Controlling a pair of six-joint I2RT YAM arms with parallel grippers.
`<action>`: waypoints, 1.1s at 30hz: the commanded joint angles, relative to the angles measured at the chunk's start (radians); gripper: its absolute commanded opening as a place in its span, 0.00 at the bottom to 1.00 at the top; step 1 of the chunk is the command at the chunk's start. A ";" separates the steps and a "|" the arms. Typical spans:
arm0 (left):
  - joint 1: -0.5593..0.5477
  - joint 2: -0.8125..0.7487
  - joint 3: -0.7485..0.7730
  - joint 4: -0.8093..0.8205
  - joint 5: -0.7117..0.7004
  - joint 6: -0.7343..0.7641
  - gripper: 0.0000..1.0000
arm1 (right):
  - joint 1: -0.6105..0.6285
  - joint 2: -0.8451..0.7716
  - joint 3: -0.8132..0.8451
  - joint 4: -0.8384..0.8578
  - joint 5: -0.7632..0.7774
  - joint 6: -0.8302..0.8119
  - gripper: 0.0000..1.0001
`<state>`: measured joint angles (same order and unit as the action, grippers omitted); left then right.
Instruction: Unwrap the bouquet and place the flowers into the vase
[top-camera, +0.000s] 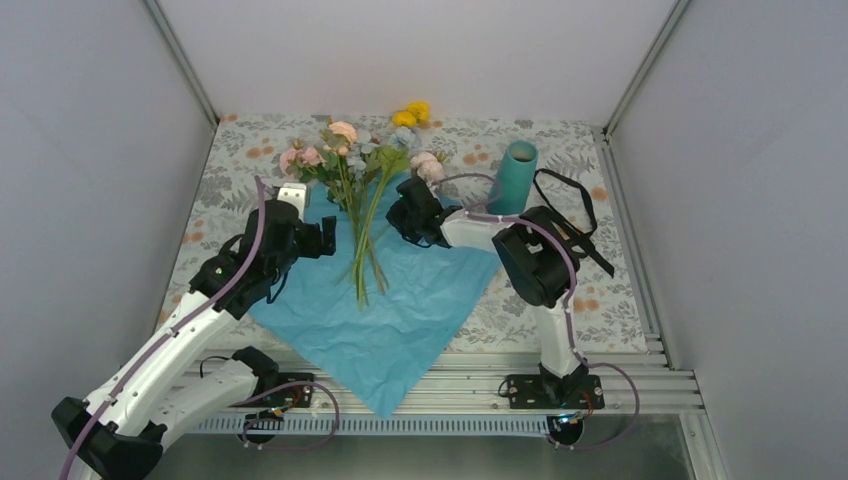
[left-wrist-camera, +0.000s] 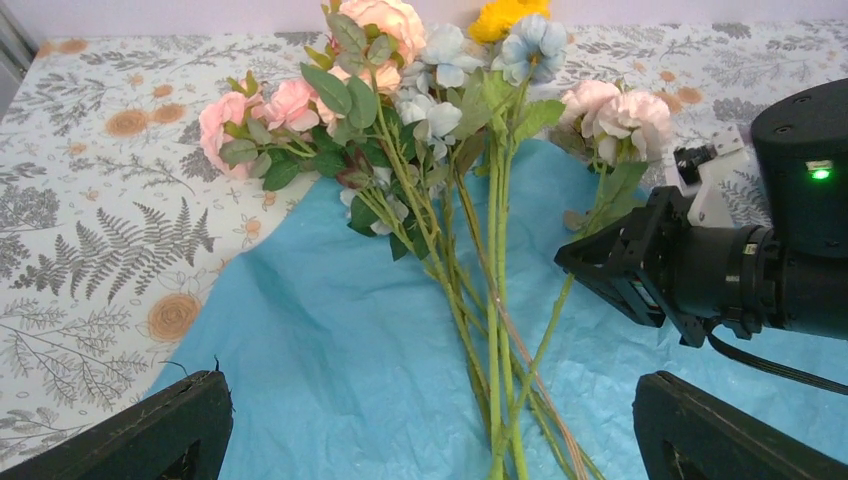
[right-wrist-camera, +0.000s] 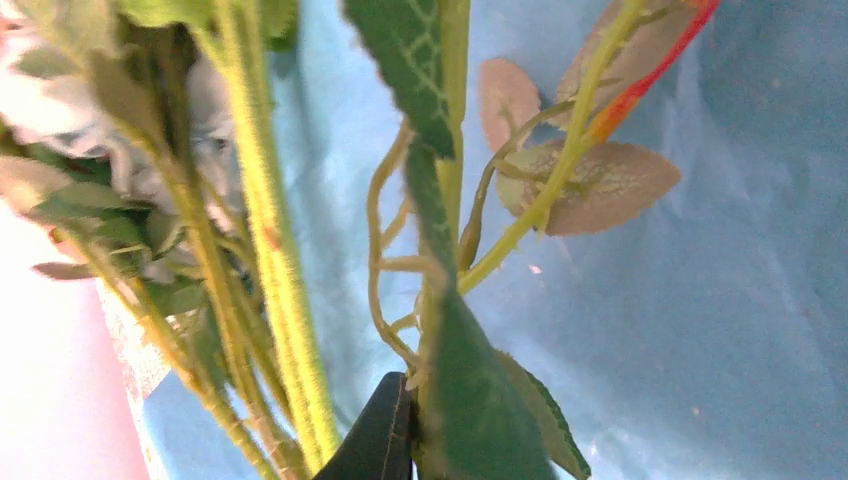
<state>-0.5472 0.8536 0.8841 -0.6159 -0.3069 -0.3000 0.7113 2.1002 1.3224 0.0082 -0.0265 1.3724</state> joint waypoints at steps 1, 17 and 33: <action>-0.004 -0.026 -0.011 0.006 -0.019 -0.002 1.00 | 0.029 -0.156 0.031 -0.025 0.130 -0.230 0.04; -0.003 -0.039 -0.010 0.009 -0.023 -0.007 1.00 | 0.004 -0.658 -0.021 -0.040 0.265 -0.906 0.04; -0.003 -0.019 -0.011 0.010 -0.010 -0.004 1.00 | -0.335 -0.803 -0.097 0.344 0.171 -1.404 0.04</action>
<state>-0.5472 0.8352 0.8783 -0.6159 -0.3088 -0.3027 0.4610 1.3220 1.2442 0.1688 0.2058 0.0971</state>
